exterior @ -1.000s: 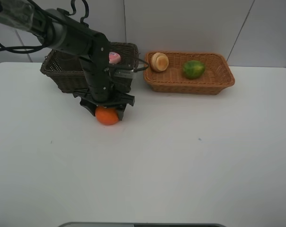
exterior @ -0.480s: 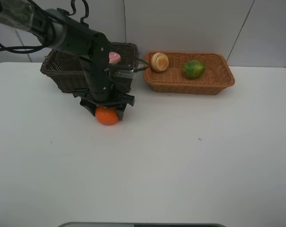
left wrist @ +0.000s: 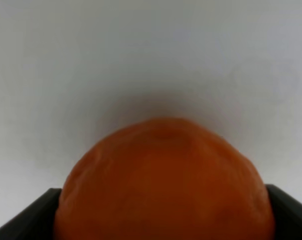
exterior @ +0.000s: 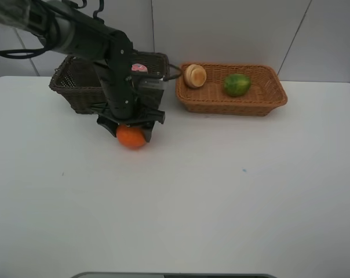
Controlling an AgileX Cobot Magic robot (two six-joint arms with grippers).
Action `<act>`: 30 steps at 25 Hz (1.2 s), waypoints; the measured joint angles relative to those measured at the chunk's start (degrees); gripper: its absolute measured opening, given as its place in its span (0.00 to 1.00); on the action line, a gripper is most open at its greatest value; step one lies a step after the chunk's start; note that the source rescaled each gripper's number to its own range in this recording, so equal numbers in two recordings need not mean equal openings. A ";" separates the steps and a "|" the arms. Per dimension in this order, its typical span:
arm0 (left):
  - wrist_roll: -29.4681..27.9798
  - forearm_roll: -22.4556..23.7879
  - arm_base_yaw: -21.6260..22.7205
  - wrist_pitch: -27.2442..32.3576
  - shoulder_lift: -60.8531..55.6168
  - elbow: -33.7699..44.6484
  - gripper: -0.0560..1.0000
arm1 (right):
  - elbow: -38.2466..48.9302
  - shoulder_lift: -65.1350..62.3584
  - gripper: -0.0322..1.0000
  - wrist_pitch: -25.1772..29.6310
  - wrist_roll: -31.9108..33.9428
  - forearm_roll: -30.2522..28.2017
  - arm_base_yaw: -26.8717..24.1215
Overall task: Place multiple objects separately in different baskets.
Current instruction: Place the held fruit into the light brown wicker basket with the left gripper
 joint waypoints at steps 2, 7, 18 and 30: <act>0.00 -0.04 -0.08 0.23 -2.11 -0.07 0.92 | 0.00 0.00 0.76 0.00 0.00 0.00 0.00; 3.42 -0.42 -1.48 2.62 -3.82 -4.71 0.92 | 0.00 0.00 0.76 0.00 0.00 0.00 0.00; 15.36 -3.74 -5.40 2.60 0.80 -23.39 0.92 | 0.00 0.00 0.76 0.00 0.00 0.00 0.00; 17.90 -3.51 -6.92 -22.37 9.18 -28.52 0.92 | 0.00 0.00 0.76 0.00 0.00 0.00 0.00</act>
